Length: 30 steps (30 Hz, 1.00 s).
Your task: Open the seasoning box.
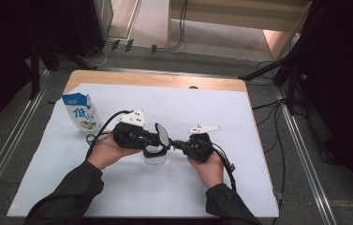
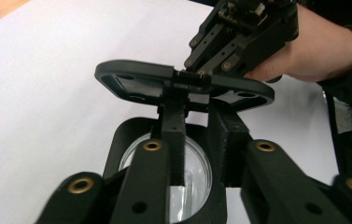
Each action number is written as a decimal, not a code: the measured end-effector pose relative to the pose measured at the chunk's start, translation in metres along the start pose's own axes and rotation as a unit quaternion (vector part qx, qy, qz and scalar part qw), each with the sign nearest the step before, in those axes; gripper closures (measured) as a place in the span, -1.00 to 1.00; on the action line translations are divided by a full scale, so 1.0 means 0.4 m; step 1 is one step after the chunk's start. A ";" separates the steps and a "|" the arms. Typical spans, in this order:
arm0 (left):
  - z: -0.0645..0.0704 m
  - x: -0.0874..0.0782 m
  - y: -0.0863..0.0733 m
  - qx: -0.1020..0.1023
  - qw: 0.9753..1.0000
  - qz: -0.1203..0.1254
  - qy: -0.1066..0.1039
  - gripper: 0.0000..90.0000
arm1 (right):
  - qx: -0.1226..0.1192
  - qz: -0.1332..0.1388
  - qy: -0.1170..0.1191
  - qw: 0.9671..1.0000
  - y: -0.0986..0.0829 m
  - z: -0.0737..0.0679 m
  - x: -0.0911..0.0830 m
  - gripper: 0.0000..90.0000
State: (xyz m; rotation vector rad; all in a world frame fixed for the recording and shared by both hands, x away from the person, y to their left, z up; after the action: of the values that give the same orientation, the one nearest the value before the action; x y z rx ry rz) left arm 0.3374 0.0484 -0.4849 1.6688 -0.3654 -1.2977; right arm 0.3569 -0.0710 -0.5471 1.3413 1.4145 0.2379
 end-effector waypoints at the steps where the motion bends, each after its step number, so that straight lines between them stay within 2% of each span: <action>1: 0.002 0.005 0.004 0.002 1.000 -0.003 -0.003 0.85 | 0.001 0.001 0.001 1.000 0.000 0.000 0.000 1.00; 10: 0.005 0.045 0.024 -0.012 1.000 -0.016 -0.008 0.90 | 0.003 0.002 0.000 1.000 -0.001 0.000 0.000 1.00; 17: 0.004 0.072 0.028 -0.010 1.000 -0.025 -0.008 0.88 | 0.004 0.002 -0.002 1.000 -0.001 0.000 0.000 1.00; 30: -0.005 0.082 0.023 -0.019 0.999 -0.030 -0.010 0.85 | 0.004 0.001 -0.011 1.000 -0.001 -0.004 0.000 1.00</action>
State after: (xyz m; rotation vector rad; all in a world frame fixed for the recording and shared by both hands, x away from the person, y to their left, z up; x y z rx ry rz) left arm 0.3548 0.0215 -0.4966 1.6470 -0.3044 -1.3582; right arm 0.3556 -0.0704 -0.5469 1.3482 1.3969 0.2185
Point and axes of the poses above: each handheld gripper's, and its own axes: x roughly forward along the jaws, y roughly out of its top, z roughly to its right, the point moved 9 cm from there along x, roughly forward along the jaws, and after that the axes turned 11 degrees about y, right-handed, at the moved point
